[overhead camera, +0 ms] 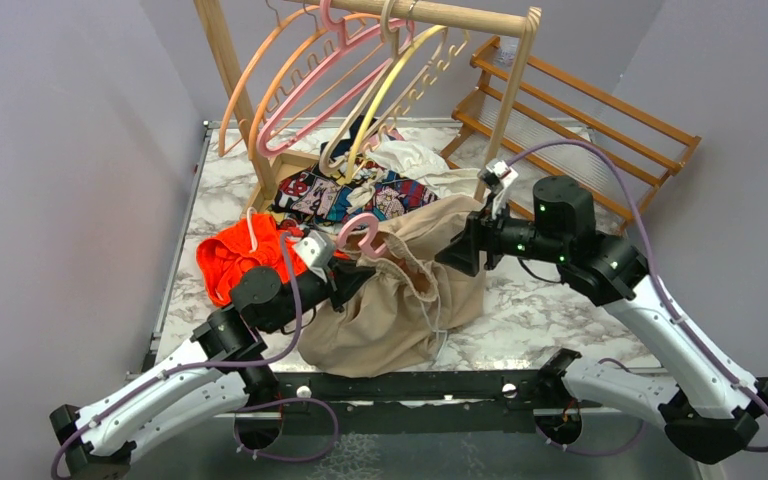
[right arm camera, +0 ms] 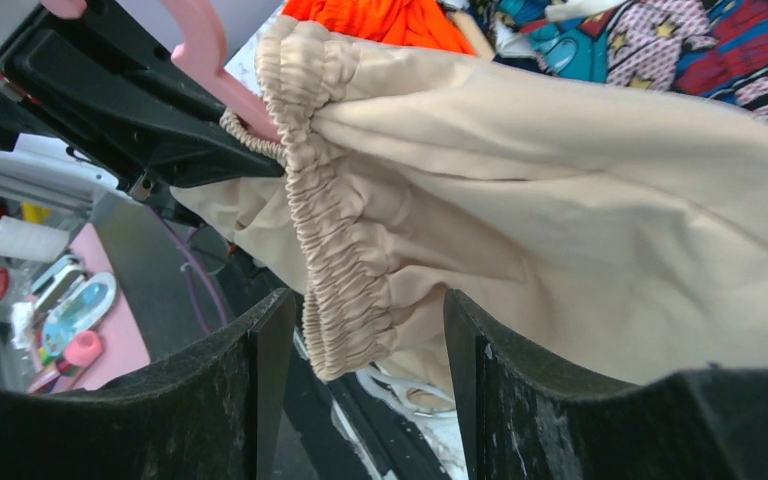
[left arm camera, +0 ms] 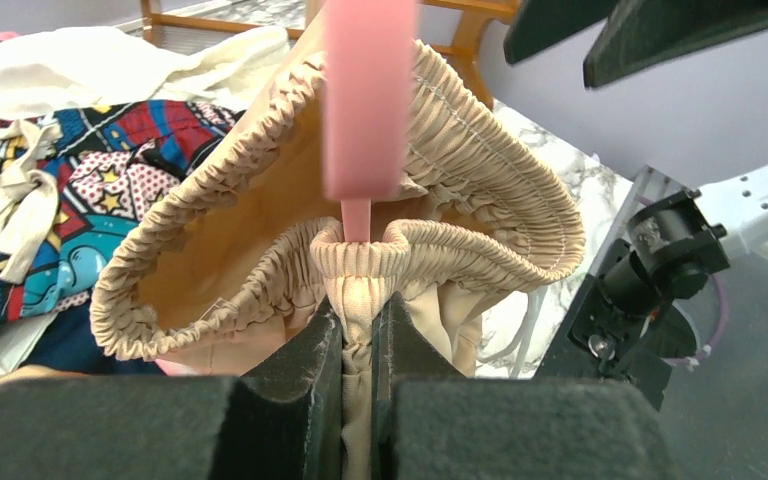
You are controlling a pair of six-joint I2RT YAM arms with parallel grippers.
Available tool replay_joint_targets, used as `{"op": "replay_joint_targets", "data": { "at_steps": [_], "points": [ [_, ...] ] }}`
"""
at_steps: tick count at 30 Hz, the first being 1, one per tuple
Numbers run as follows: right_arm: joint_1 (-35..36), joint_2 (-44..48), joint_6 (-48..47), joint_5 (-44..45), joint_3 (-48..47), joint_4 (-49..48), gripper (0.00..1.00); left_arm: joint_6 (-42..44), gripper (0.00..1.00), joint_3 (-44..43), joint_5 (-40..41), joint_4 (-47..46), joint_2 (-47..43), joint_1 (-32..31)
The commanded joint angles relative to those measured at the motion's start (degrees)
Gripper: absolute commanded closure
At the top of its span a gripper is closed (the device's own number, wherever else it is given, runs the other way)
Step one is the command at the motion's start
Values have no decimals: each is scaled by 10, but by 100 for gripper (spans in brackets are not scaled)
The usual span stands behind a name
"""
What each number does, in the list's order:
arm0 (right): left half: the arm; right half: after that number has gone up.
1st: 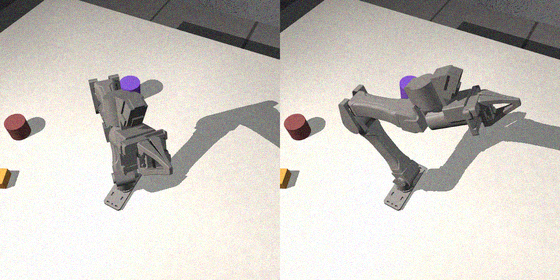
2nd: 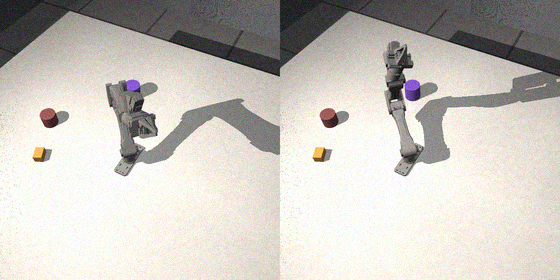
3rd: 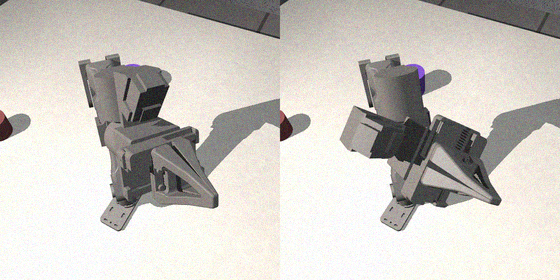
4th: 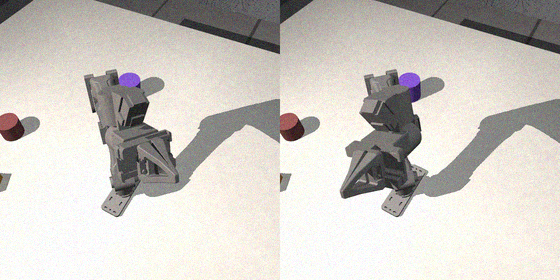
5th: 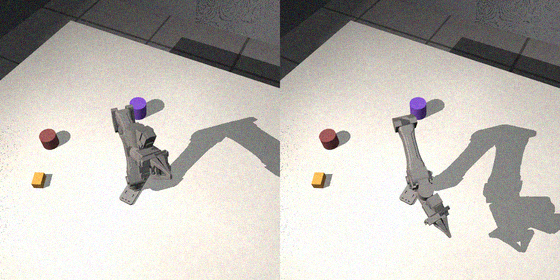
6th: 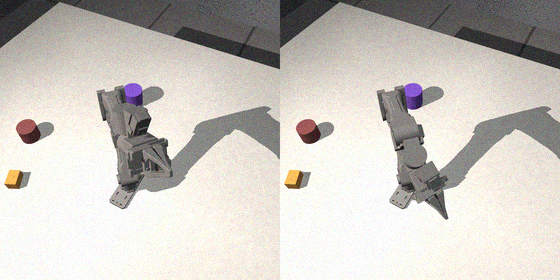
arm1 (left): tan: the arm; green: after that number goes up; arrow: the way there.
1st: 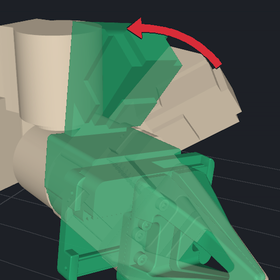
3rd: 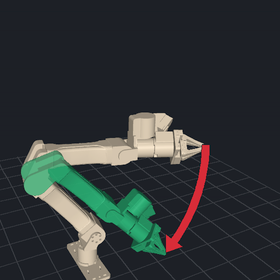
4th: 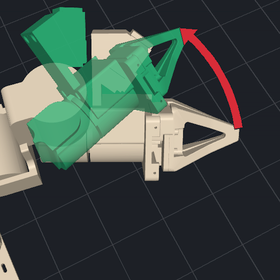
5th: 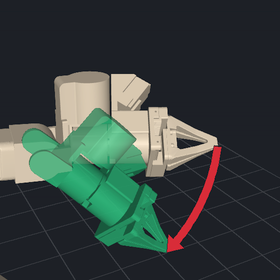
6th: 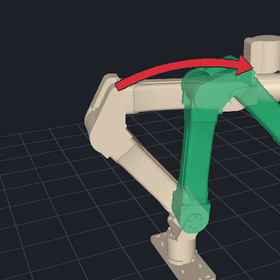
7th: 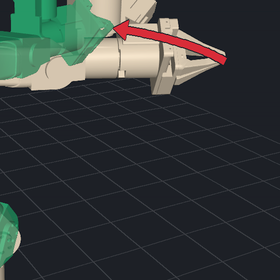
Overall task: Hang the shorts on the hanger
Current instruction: Hang the shorts on the hanger.
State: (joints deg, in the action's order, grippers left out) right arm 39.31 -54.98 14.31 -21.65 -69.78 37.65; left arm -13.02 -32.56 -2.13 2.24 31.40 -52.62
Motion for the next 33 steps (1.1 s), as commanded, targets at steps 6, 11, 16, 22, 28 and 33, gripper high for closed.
{"op": "replay_joint_targets", "data": {
  "at_steps": [6, 11, 16, 22, 28, 33],
  "points": [
    [37, -45, 45, -9, 13, -107, 41, -23, 100, -26, 38, -22, 26, -1],
    [97, -89, 21, 65, -17, -106, 41, -17, 100, -32, 37, -18, 22, -1],
    [117, -119, 7, 123, -32, -101, 42, -10, 100, -37, 37, 1, 14, -1],
    [127, -128, -5, 144, -25, -113, 50, -2, 100, -48, 35, 22, 9, -1],
    [159, -141, -37, 194, -45, -95, 55, 5, 100, -33, 30, 13, 5, -1],
    [171, -162, -48, 228, -65, -72, 63, 7, 100, -32, 30, 10, 7, -1]
  ]
}}
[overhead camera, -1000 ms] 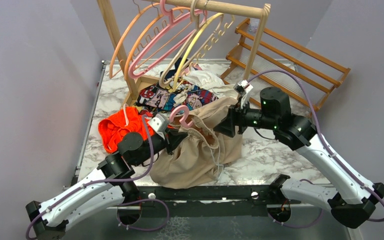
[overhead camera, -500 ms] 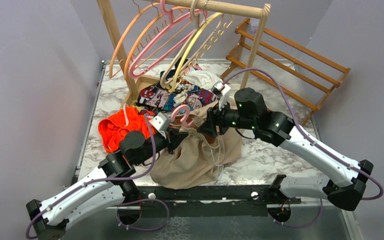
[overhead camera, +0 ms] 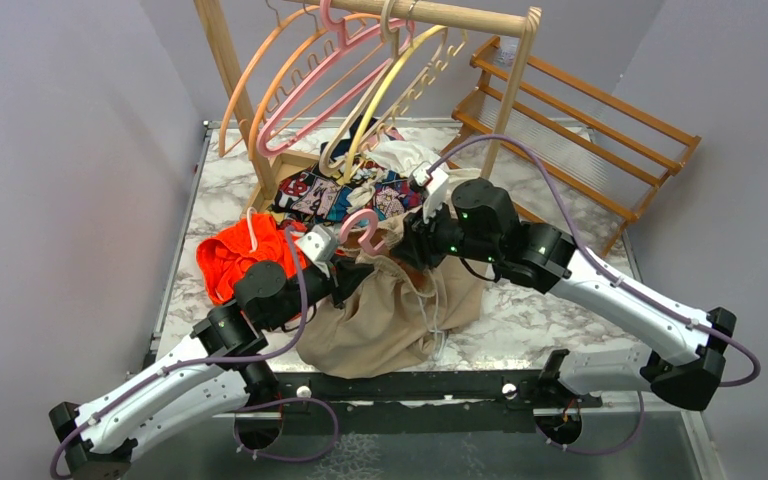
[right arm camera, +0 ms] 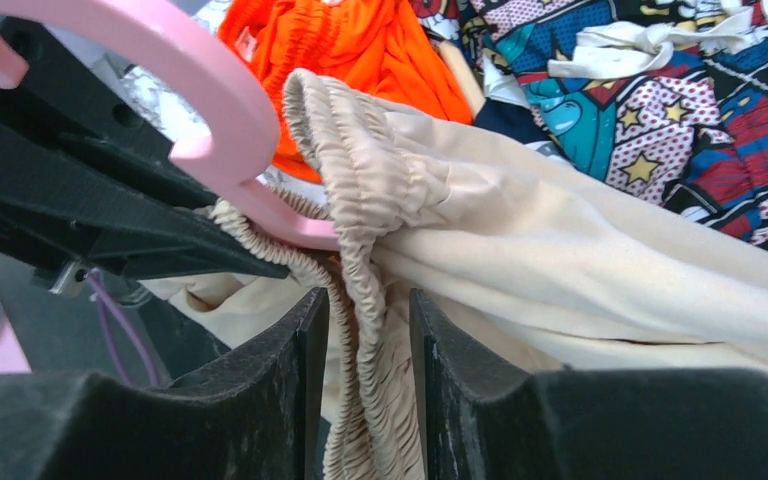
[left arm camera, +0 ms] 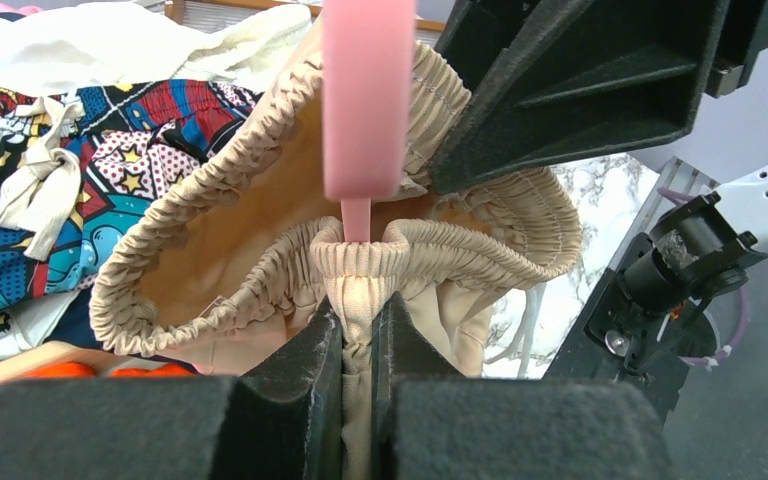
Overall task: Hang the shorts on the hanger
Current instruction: Hang the shorts on the hanger.
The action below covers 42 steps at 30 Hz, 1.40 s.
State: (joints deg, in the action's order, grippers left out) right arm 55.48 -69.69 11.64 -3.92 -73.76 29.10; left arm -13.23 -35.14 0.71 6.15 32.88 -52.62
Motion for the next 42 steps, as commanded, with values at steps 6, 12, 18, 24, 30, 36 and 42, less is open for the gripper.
{"op": "replay_joint_targets", "data": {
  "at_steps": [6, 12, 18, 24, 30, 36, 42],
  "points": [
    [39, -42, -50, 118, -60, 31, 89, 26, 100, -8, 3, -15, -18, 0],
    [41, -47, -93, 222, -93, 50, 99, 31, 100, -20, 9, 12, -32, -1],
    [48, -81, -131, 289, -202, 138, 99, 46, 100, -45, -13, 45, -29, -2],
    [111, -128, -158, 437, -258, 175, 99, 51, 100, -66, -56, 42, 0, -1],
    [182, -163, -159, 519, -269, 203, 99, 51, 100, -78, -63, 29, 20, -1],
    [197, -184, -174, 644, -284, 248, 99, 64, 100, -94, -50, 37, 21, -2],
    [198, -154, -198, 671, -308, 244, 99, 82, 100, -130, -18, 80, 5, -1]
  ]
}}
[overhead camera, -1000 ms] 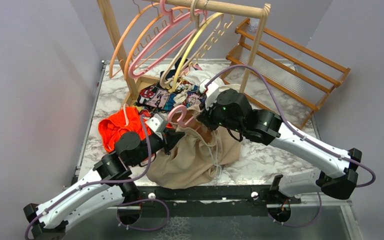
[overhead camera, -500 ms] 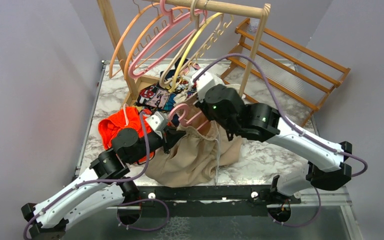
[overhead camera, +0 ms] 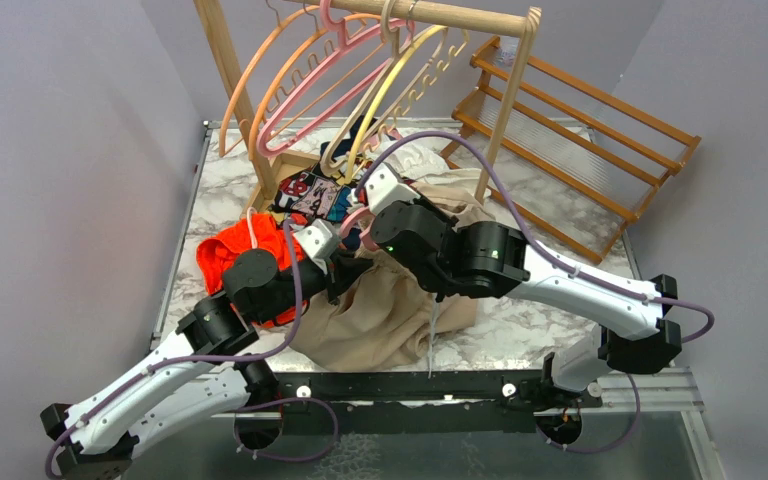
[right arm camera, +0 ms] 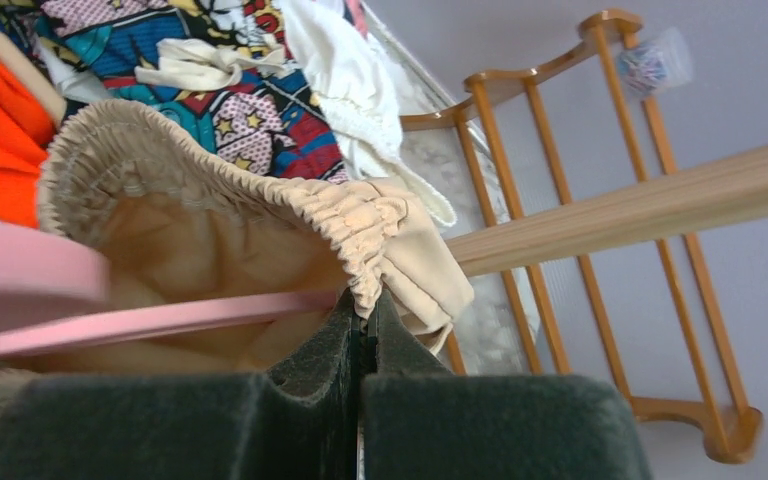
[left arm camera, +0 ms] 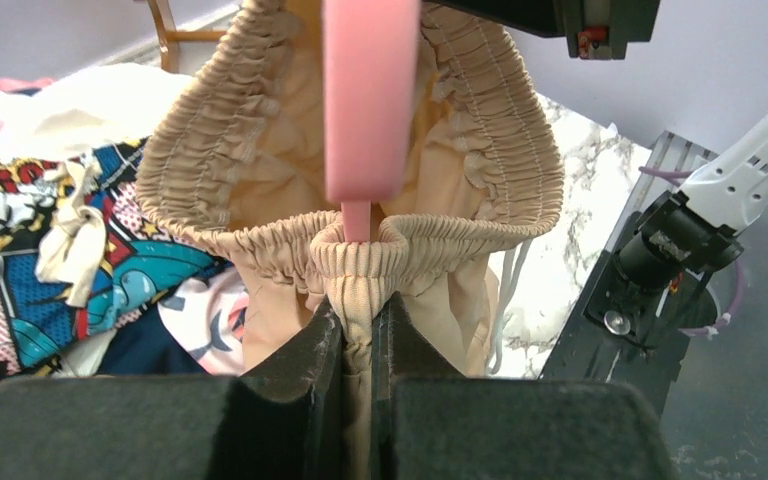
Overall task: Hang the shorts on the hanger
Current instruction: Hang the shorts on the hanger.
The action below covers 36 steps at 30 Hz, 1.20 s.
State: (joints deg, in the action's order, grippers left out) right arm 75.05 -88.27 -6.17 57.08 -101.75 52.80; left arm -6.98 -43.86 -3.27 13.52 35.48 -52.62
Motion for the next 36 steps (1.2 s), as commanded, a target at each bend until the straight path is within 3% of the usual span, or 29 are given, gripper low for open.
{"op": "replay_joint_targets", "data": {
  "at_steps": [1, 15, 18, 23, 29, 36],
  "points": [
    [2, 35, -20, 57, -27, 7, 99, 20, 100, -50, 22, 15, -24, -1],
    [2, 64, 20, -19, -58, 4, 99, 30, 100, -139, -68, 144, -48, -1],
    [2, 65, 35, -83, -85, 19, 99, 28, 100, -140, -85, 149, -45, -2],
    [2, 68, 72, -222, -88, 18, 99, 21, 100, -132, -126, 113, -18, -1],
    [2, 69, 87, -316, -69, 2, 99, 21, 100, -100, -132, 23, 9, -1],
    [2, 64, 100, -296, -70, 31, 99, 11, 100, -66, -80, -63, 26, -1]
  ]
}}
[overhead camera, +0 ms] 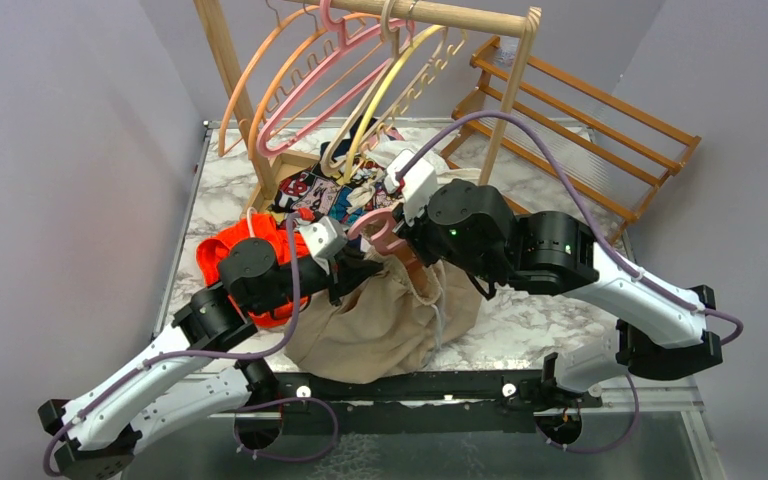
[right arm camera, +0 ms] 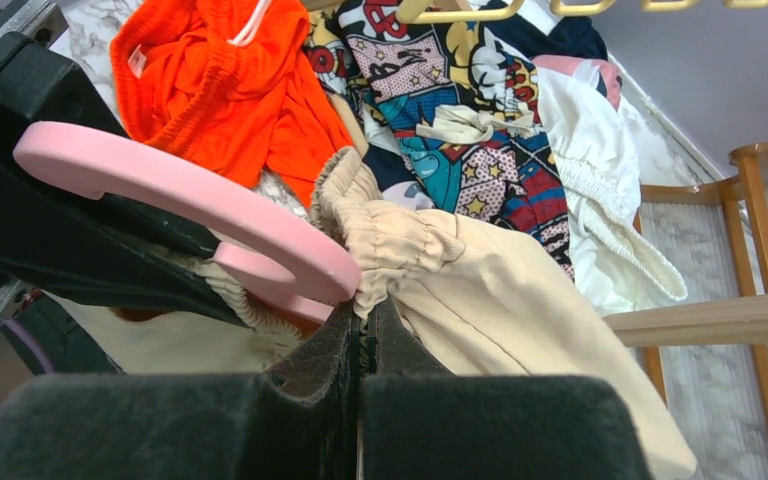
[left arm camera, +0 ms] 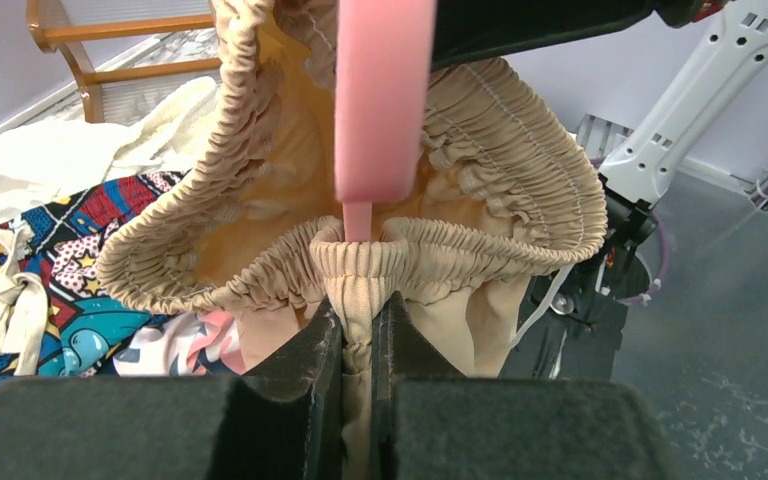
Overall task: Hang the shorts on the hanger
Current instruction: Hang the shorts on the hanger.
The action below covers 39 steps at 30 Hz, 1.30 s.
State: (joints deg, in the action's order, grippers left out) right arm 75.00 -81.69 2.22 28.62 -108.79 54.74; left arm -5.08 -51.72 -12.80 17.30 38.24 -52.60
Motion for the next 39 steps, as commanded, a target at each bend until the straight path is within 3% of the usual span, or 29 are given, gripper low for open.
{"op": "replay_joint_targets", "data": {
  "at_steps": [1, 6, 12, 16, 17, 22, 25, 30, 34, 39],
  "points": [
    [3, 0, 16, -7, 6, 17, 99, -11, 100, 18, 23, -109, -2, -1],
    [5, 12, 19, 34, 54, 25, 99, -23, 100, 38, 60, -131, -1, -1],
    [6, 1, 44, 177, 81, 62, 99, -31, 100, 43, 74, -142, 2, -1],
    [7, 3, 39, 147, 84, 49, 97, -36, 100, 50, 75, -151, 5, -1],
    [7, 7, 32, 119, 86, 41, 92, -37, 100, 53, 75, -155, 7, -1],
    [7, 43, 18, -45, 107, -22, 47, -46, 100, 66, 75, -180, 11, -2],
    [7, 64, 23, -90, 111, -47, 38, -49, 100, 71, 71, -183, 12, -1],
    [7, 106, 25, -41, 140, -82, 39, -47, 100, 81, 66, -162, -11, -1],
    [7, 131, 24, -6, 184, -102, 54, -47, 100, 95, 52, -135, -50, -1],
    [7, 155, 9, -26, 218, -146, 64, -44, 100, 98, 9, -96, -84, -1]
  ]
}}
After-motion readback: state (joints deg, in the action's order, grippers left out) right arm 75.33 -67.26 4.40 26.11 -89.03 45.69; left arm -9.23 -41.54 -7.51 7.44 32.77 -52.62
